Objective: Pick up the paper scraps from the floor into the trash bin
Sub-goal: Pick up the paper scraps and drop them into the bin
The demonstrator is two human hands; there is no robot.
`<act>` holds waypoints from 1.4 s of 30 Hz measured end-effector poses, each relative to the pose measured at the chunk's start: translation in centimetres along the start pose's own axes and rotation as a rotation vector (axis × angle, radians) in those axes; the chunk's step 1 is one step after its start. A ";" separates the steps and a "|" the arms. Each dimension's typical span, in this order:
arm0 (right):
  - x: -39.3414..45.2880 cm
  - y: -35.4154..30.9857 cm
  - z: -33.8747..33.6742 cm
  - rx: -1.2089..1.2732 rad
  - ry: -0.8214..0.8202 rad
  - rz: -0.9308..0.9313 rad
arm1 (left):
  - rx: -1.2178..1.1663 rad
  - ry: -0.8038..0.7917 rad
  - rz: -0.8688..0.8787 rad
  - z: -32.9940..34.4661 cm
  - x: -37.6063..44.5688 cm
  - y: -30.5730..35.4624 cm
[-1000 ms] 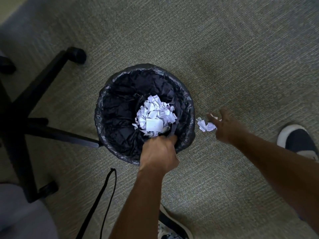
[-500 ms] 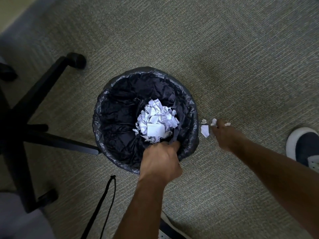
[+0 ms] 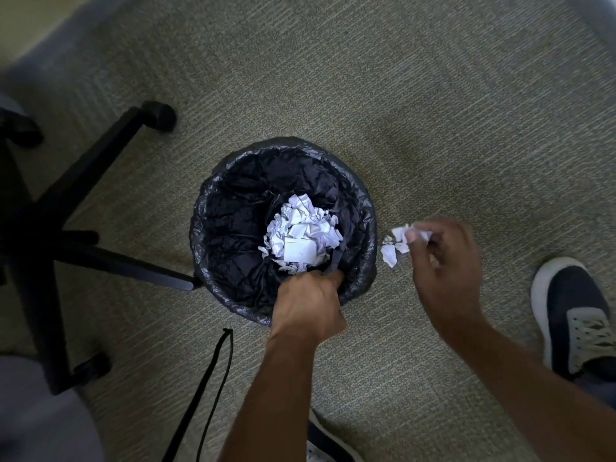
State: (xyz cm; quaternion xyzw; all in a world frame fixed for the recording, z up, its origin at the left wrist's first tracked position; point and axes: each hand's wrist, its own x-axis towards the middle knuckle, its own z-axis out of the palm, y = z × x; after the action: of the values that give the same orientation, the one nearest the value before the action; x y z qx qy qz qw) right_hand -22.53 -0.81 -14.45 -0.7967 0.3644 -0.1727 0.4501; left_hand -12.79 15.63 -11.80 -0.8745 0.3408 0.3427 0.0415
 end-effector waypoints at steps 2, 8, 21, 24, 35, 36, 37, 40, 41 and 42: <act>-0.1 -4.6 -0.1 0.200 0.072 -0.083 | 0.003 0.007 -0.002 -0.1 0.0 0.0; -1.0 -9.9 1.0 0.332 -0.340 -0.261 | -0.015 0.064 -0.015 0.2 0.2 0.3; 1.2 10.8 0.5 -0.391 -0.393 0.474 | 0.045 0.008 0.025 0.1 0.1 0.2; 1.7 12.7 1.1 -0.592 -0.677 0.229 | 0.039 0.012 0.036 0.4 0.1 0.0; 3.6 12.5 6.9 -0.984 -0.923 -0.031 | 0.028 0.037 0.080 0.7 0.4 -0.4; 3.4 12.5 7.1 -1.028 -0.924 -0.071 | 0.023 0.035 0.082 0.6 0.4 -0.4; 3.2 12.5 7.3 -1.058 -0.920 -0.105 | 0.024 0.032 0.087 0.6 0.4 -0.4; 2.9 12.7 7.6 -1.094 -0.956 -0.135 | 0.032 0.036 0.098 0.5 0.5 -0.5; 2.8 12.8 7.7 -1.099 -0.983 -0.143 | 0.035 0.035 0.097 0.5 0.5 -0.5; 2.7 13.0 7.8 -1.124 -1.017 -0.158 | 0.040 0.032 0.098 0.5 0.5 -0.5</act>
State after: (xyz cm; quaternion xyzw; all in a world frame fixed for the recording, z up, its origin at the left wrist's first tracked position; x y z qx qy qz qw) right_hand -21.52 -2.51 -29.72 -0.9112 0.0873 0.3954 0.0755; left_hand -12.49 15.91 -12.56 -0.8611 0.3906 0.3235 0.0367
